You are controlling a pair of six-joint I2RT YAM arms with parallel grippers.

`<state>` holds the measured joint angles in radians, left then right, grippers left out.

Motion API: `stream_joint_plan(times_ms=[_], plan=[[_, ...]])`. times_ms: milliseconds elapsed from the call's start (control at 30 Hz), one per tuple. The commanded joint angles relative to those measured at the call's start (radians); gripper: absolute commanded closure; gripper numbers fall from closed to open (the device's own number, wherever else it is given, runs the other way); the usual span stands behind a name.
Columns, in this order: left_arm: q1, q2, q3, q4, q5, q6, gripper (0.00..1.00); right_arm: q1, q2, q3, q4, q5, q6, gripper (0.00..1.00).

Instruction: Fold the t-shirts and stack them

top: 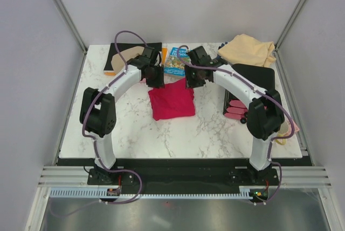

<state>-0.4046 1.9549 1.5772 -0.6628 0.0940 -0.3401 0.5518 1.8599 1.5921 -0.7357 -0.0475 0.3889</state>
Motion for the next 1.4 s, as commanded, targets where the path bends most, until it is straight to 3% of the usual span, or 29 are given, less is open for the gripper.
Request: stream_joint_plan(times_ms=[0, 200, 367, 500, 600, 833, 1367], plan=[[-0.014, -0.106, -0.044, -0.029, 0.067, 0.042, 0.61, -0.010, 0.163, 0.214, -0.007, -0.006, -0.033, 0.62], [-0.017, -0.137, -0.170, -0.003, 0.038, 0.042, 0.63, -0.013, 0.349, 0.373, 0.022, 0.006, -0.035, 0.64], [-0.017, -0.122, -0.223, 0.037, 0.059, 0.050, 0.67, -0.012, 0.421, 0.374, 0.105, -0.005, -0.018, 0.64], [-0.030, -0.128, -0.298, 0.040, 0.084, 0.041, 0.89, -0.012, 0.464, 0.364, 0.128, 0.009, -0.013, 0.65], [-0.043, -0.181, -0.385, 0.051, 0.075, 0.039, 0.98, -0.012, 0.456, 0.326, 0.130, 0.041, -0.018, 0.66], [-0.074, -0.241, -0.525, 0.069, 0.112, 0.030, 0.98, -0.020, 0.401, 0.210, 0.145, 0.103, -0.025, 0.67], [-0.111, -0.240, -0.502, -0.012, 0.004, 0.007, 0.98, -0.058, 0.277, 0.080, 0.148, 0.127, -0.035, 0.66]])
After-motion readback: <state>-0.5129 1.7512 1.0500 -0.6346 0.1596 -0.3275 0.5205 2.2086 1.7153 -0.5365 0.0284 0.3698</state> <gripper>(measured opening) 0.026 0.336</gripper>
